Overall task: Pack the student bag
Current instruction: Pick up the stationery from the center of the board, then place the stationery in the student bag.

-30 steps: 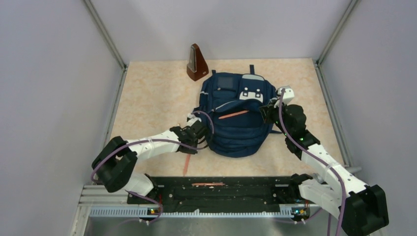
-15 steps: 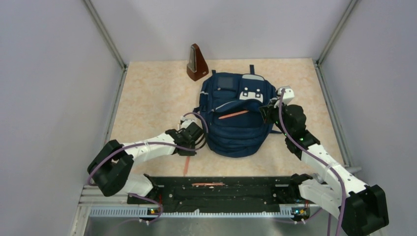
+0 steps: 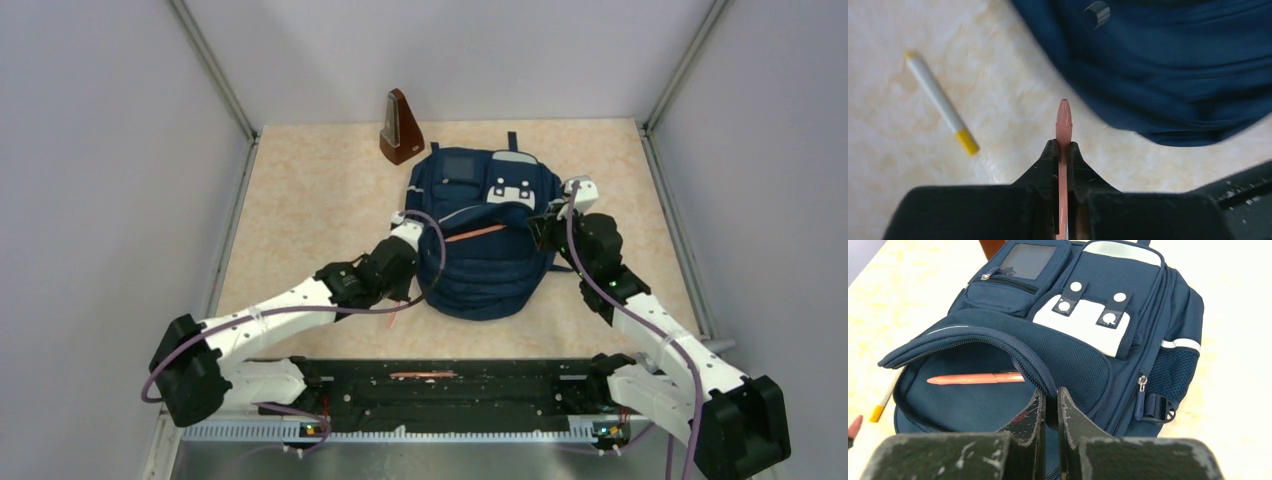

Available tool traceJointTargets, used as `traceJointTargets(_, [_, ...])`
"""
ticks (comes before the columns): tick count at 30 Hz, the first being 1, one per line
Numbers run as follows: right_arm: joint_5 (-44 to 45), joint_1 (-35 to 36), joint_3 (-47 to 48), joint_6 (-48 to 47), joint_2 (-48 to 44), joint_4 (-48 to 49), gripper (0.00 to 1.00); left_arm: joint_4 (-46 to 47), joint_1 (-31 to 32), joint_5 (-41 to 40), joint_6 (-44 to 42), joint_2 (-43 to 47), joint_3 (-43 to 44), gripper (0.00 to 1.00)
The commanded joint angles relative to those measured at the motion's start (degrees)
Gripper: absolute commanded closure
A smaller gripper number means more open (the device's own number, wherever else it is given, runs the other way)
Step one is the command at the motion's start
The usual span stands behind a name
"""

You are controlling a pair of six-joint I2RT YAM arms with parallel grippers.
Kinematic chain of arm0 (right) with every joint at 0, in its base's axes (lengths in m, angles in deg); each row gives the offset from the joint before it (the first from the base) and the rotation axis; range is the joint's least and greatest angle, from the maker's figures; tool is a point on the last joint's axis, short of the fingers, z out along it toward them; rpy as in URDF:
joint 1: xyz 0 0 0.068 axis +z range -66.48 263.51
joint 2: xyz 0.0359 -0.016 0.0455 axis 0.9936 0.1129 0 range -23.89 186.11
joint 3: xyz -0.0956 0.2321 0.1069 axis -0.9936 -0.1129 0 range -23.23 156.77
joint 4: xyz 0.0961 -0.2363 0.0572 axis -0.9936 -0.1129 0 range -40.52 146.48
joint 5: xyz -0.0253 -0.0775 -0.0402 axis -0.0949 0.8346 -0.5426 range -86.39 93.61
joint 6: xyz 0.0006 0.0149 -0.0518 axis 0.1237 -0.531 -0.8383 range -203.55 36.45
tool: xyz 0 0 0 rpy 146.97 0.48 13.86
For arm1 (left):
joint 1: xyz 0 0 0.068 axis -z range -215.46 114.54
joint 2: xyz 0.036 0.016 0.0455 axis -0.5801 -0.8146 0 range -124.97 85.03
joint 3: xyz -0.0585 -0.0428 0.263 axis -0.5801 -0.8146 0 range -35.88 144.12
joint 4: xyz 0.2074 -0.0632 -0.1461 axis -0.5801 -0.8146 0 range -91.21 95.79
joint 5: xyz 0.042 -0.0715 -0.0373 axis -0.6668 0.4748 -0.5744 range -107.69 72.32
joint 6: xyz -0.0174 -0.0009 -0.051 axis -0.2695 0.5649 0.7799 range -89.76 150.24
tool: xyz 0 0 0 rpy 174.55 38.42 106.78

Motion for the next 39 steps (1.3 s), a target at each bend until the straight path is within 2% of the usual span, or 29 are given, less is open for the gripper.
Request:
traceJointTargets(1, [0.22,-0.17,3.34,1.92,-2.26,2.14,1.00,8.84,2.62,5.46,-21.50,1.02,9.42,1.00])
traceJointTargets(8, [-1.73,-0.17,5.33,2.20,-4.20,0.40,1.00,7.23,4.71,11.61,-38.49,-12.03,24.98,1.00])
traceJointTargets(11, [-2.19,-0.13,5.94,2.30,-4.92,-0.33,1.00,6.17,5.61,9.77,-46.82,-19.13,30.02,1.00])
traceJointTargets(15, [-2.71,-0.16,6.75,2.22,-5.45,-1.56,1.00,4.50,5.79,10.30,-51.84,-24.34,35.55,1.00])
traceJointTargets(27, [-3.64,-0.12,7.46,2.38,-6.31,-2.05,1.00,14.78,5.86,15.76,-69.61,-30.26,37.01,1.00])
traceJointTargets(33, [-3.63,-0.16,7.50,2.45,-6.38,-2.12,1.00,17.15,5.88,17.26,-71.70,-32.22,38.25,0.99])
traceJointTargets(35, [-3.64,-0.16,7.56,2.51,-6.41,-2.14,1.00,17.86,5.88,16.61,-71.25,-32.87,38.45,0.95])
traceJointTargets(39, [-3.41,-0.16,7.50,2.51,-6.71,-2.48,1.00,18.87,5.67,12.92,-65.46,-33.14,38.90,0.68])
